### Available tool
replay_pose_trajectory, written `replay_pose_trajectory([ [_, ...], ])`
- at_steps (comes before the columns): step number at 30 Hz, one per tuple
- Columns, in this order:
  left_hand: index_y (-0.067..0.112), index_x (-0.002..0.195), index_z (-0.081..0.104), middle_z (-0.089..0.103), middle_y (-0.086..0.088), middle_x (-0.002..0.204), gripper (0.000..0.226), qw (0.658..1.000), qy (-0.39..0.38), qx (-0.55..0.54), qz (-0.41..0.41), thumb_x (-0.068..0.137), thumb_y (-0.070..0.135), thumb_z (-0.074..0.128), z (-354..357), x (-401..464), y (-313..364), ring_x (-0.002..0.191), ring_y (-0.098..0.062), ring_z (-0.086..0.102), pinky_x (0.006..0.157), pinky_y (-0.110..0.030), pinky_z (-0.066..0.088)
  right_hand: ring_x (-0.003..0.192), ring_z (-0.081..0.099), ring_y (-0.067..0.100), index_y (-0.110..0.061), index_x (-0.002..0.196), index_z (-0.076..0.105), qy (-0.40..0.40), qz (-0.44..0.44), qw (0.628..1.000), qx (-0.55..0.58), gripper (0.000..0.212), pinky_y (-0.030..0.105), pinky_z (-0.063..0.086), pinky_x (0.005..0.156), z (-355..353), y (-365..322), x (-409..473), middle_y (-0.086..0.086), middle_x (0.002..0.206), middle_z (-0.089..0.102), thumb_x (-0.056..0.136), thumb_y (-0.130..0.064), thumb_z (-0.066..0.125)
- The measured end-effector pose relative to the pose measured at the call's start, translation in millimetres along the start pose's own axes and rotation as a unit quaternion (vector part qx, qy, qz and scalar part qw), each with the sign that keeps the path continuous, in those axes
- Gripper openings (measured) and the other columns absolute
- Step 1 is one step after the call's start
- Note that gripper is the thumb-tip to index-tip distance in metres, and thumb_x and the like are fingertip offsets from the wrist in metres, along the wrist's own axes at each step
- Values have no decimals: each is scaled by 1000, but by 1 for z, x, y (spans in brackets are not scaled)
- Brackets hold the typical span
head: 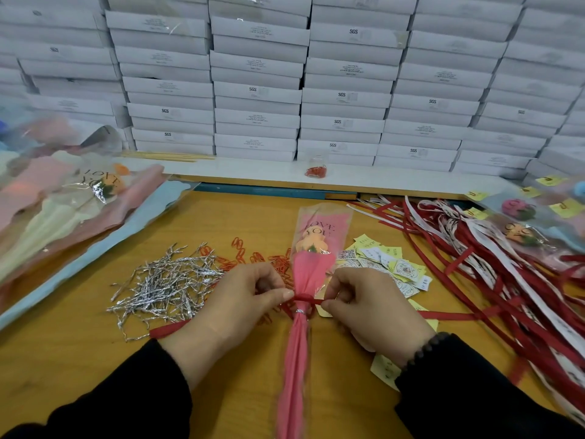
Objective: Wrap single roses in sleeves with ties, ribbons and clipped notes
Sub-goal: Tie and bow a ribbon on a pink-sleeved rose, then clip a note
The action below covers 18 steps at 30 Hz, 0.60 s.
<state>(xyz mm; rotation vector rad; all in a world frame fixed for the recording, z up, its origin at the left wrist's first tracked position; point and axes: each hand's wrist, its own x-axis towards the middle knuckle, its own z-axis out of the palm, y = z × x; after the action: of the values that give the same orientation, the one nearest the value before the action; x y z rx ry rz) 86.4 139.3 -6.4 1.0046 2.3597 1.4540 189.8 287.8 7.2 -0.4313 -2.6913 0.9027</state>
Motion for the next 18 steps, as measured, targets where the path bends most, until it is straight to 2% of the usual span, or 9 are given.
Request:
replay_pose_trajectory([
  [3,2,76,65,67,-22,75,7,1000,3,6,-21,80,6,70,-6,1,-2,68,-30,63,69,-42,54,61,53,6,-15,71,61,10,-9,1000,-6,13,20,45,59,-2,2,1,-8,62,54,83,-19,67],
  [6,2,75,66,69,-14,67,6,999,-10,-4,-41,78,3,71,-10,1,-3,60,-21,67,65,-36,59,55,46,1,-17,66,58,-13,-9,999,-27,18,11,38,52,-6,2,1,-9,60,51,83,-15,65],
  [9,5,71,67,70,-9,64,8,999,-15,13,-46,77,6,72,-13,1,-4,60,-20,69,66,-36,59,47,43,-2,-22,60,54,-41,12,999,-34,25,8,36,46,-12,3,1,-11,56,48,82,-12,63],
  [12,8,68,68,71,-8,63,11,998,-3,40,-50,78,9,73,-16,2,-8,63,-23,70,70,-44,58,46,43,-1,-22,62,55,-66,31,997,-39,23,9,35,45,-18,4,1,-10,56,47,79,-8,61],
  [14,12,68,68,71,-6,66,13,996,7,68,-52,79,14,73,-17,2,-10,69,-26,70,74,-48,56,49,46,3,-21,65,58,-82,41,995,-36,21,15,41,49,-22,4,1,-7,57,49,78,-5,60],
  [18,19,65,65,68,-1,67,17,987,43,147,-40,80,22,72,-18,1,-9,70,-23,65,72,-45,54,47,45,3,-18,66,60,-96,45,993,-44,18,13,40,47,-27,6,1,-7,55,49,76,-3,60],
])
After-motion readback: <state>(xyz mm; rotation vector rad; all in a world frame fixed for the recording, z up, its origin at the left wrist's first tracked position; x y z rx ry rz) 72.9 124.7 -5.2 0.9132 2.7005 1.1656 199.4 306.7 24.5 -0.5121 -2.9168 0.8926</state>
